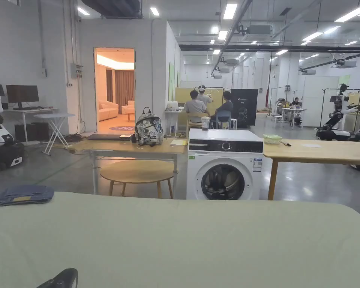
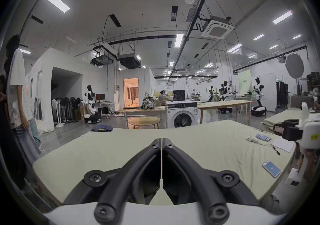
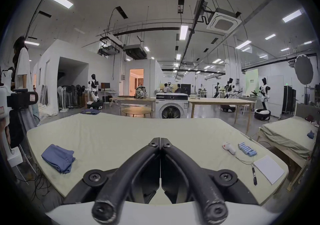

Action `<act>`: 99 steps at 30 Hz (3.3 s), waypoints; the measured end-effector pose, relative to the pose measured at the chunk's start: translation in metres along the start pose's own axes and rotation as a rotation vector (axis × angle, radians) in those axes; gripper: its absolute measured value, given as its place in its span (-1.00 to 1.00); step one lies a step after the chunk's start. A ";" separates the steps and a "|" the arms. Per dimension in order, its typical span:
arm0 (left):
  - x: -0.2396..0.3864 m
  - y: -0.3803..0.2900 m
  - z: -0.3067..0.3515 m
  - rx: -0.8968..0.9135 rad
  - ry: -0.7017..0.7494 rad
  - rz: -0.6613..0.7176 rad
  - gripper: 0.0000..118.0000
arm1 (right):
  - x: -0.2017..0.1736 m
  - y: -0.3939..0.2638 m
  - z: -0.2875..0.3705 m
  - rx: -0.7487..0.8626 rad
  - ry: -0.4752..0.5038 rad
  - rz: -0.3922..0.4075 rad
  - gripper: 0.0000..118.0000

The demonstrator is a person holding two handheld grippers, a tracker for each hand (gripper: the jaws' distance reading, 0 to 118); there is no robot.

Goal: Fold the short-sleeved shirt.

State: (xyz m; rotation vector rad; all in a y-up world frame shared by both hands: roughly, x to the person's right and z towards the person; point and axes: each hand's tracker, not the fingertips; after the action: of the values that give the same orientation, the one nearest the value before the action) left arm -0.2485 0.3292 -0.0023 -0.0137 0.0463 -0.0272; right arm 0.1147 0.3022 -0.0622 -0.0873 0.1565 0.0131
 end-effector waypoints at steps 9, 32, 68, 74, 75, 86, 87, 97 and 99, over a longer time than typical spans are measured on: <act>0.002 0.000 -0.001 0.008 -0.009 -0.027 -0.75 | -0.002 0.001 -0.002 0.001 0.007 0.014 -0.46; 0.001 0.001 -0.001 0.023 -0.021 -0.002 0.77 | -0.009 0.004 -0.001 0.031 -0.019 0.025 0.89; 0.003 0.000 -0.006 -0.047 -0.026 0.004 0.77 | 0.024 0.013 -0.027 -0.162 0.040 -0.355 0.89; 0.006 0.000 -0.009 -0.050 -0.047 0.008 0.77 | 0.022 0.010 -0.026 -0.176 0.024 -0.349 0.89; 0.007 0.001 -0.009 -0.051 -0.049 0.006 0.77 | 0.022 0.009 -0.027 -0.178 0.030 -0.349 0.89; 0.009 -0.001 -0.011 -0.059 -0.057 0.014 0.77 | 0.016 0.007 -0.034 -0.193 0.016 -0.352 0.89; 0.008 -0.002 -0.012 -0.059 -0.059 0.019 0.77 | 0.015 0.007 -0.035 -0.189 0.007 -0.352 0.89; 0.006 -0.009 -0.021 -0.080 -0.050 0.043 0.77 | -0.004 0.002 -0.034 -0.136 0.056 -0.197 0.89; 0.007 -0.012 -0.023 -0.086 -0.043 0.035 0.77 | -0.010 -0.001 -0.036 -0.151 0.048 -0.128 0.89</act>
State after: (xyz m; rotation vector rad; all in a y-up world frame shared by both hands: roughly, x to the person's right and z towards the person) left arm -0.2428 0.3168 -0.0251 -0.0994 0.0046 0.0100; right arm 0.0997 0.2985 -0.0957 -0.2481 0.1973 -0.1051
